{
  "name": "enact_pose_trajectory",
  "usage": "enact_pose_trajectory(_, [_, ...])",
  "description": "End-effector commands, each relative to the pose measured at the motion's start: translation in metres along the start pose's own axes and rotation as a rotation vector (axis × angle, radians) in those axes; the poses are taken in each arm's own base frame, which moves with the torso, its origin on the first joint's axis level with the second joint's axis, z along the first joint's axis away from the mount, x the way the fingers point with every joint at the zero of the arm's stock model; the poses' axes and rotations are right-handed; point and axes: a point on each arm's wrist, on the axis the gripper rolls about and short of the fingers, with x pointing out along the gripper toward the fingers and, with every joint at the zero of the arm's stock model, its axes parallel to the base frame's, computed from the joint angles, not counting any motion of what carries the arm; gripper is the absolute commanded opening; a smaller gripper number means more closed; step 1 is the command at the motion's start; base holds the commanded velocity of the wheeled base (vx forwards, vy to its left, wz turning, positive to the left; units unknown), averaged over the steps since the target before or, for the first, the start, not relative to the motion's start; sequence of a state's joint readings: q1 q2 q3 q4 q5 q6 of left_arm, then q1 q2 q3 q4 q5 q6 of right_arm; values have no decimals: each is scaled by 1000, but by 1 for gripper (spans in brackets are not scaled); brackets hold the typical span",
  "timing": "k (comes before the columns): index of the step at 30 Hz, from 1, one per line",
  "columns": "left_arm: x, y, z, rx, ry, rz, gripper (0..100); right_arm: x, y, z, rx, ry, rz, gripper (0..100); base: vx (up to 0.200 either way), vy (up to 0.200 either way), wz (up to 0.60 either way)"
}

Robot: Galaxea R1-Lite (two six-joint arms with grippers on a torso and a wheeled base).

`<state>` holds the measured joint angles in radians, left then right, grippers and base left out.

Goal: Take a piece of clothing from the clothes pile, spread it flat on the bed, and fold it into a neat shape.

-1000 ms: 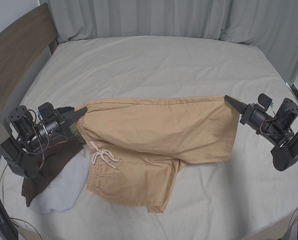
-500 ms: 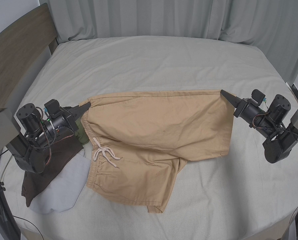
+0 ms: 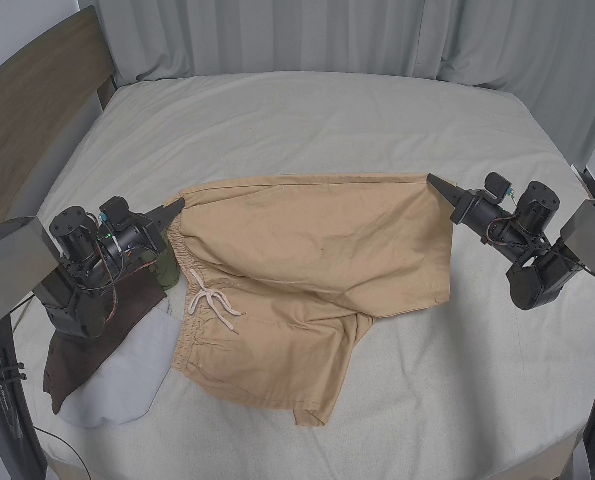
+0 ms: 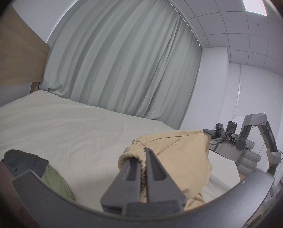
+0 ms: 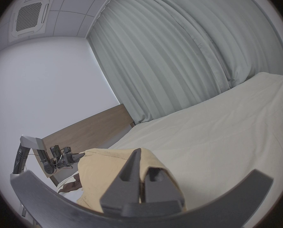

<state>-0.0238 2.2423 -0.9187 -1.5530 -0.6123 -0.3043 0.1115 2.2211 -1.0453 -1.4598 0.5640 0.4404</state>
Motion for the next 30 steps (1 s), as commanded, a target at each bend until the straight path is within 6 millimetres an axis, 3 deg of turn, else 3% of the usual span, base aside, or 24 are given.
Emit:
enact_pose_trajectory(1, [5,4,-9,-17,5,1,0,9,-9,-2,-3,-4,0,0,0,0,0])
enact_pose_trajectory(20, [28,20,-29,-83,-46,67,0,40,-38,-4,-7,-14,-20,0,0,0,0])
enact_pose_trajectory(30, [46,27,-46,-123,-78,84,0,57,-58,-22,0,-10,-34,0,0,0,0])
